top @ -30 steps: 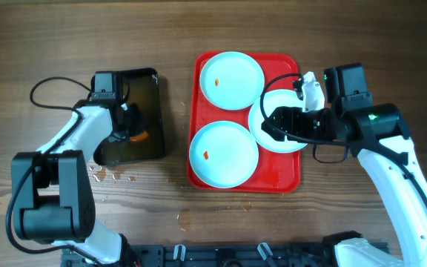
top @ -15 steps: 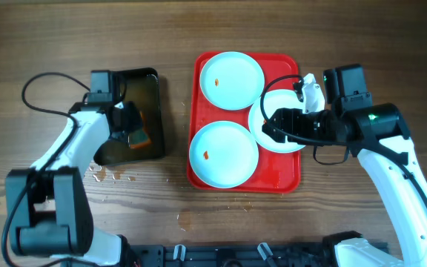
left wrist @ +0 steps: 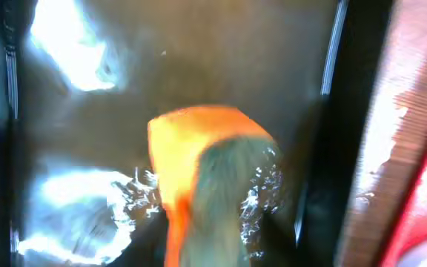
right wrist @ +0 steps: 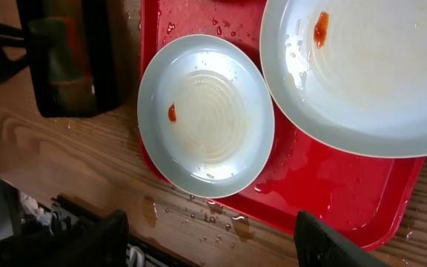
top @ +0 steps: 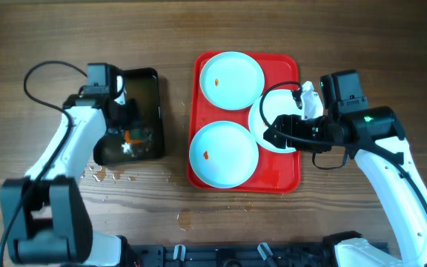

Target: Clean dirty plates on tray and stack at the side

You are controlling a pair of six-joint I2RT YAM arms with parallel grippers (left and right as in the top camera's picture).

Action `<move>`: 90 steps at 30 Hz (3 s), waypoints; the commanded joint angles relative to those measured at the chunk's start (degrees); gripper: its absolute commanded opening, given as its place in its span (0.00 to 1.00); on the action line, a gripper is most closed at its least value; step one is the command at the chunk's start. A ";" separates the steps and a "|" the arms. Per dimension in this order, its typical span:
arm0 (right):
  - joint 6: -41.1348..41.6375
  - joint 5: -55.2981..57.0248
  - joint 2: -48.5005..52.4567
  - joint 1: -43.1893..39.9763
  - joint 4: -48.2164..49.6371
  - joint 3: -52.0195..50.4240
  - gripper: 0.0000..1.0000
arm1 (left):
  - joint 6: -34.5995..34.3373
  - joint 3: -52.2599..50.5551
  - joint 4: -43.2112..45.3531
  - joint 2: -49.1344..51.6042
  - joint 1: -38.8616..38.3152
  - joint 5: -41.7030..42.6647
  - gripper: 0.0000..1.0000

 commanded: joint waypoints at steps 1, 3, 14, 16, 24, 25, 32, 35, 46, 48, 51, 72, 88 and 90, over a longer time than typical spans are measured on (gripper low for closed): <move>0.66 0.85 -0.09 0.20 -0.07 -0.44 0.73 | 1.95 0.31 -1.64 -1.27 -0.15 0.33 0.60; 0.66 0.87 -0.09 0.20 -0.04 -0.81 0.75 | 1.95 -1.05 -1.38 -0.74 -0.17 0.24 0.61; 0.72 1.22 0.00 0.20 4.48 -8.13 0.75 | 1.49 -6.14 5.86 2.86 -0.22 0.72 0.04; 0.55 1.01 0.02 0.42 5.18 -8.41 0.75 | 1.49 -3.26 1.84 1.05 -0.22 0.87 0.04; 0.85 9.51 0.02 8.61 7.26 -8.41 0.72 | 1.51 4.24 -5.73 -5.64 -0.20 0.85 0.10; 1.66 11.30 0.02 9.29 7.37 -8.41 0.72 | 1.51 4.02 -5.75 -5.05 -0.20 0.85 0.13; 2.64 11.04 0.02 9.46 7.06 -8.41 0.74 | 1.51 1.03 -4.11 0.48 -0.20 0.68 0.39; 2.67 11.06 0.02 9.46 6.34 -8.52 0.78 | 1.51 -0.17 -2.82 3.74 -0.22 0.70 0.45; 6.69 11.93 3.91 9.46 5.99 -8.55 0.78 | 1.55 -0.24 0.61 9.29 -0.20 2.19 0.04; 6.60 11.93 5.84 9.46 6.01 -8.55 0.78 | 1.97 0.11 -0.70 8.61 -0.20 2.19 0.04; 5.14 11.96 8.41 9.46 6.29 -8.55 0.78 | 1.53 3.89 -6.71 5.86 -0.22 2.21 0.04; 8.44 14.36 28.68 12.83 20.81 -8.59 0.18 | -9.11 8.96 -22.82 -10.60 -9.49 13.57 0.04; 19.10 19.43 29.35 12.81 17.86 -8.57 0.04 | -22.12 8.94 -11.21 2.38 -27.69 9.05 0.04; 20.11 20.11 29.35 12.72 17.53 -8.57 0.04 | -22.18 8.94 -8.83 5.40 -29.55 9.90 0.04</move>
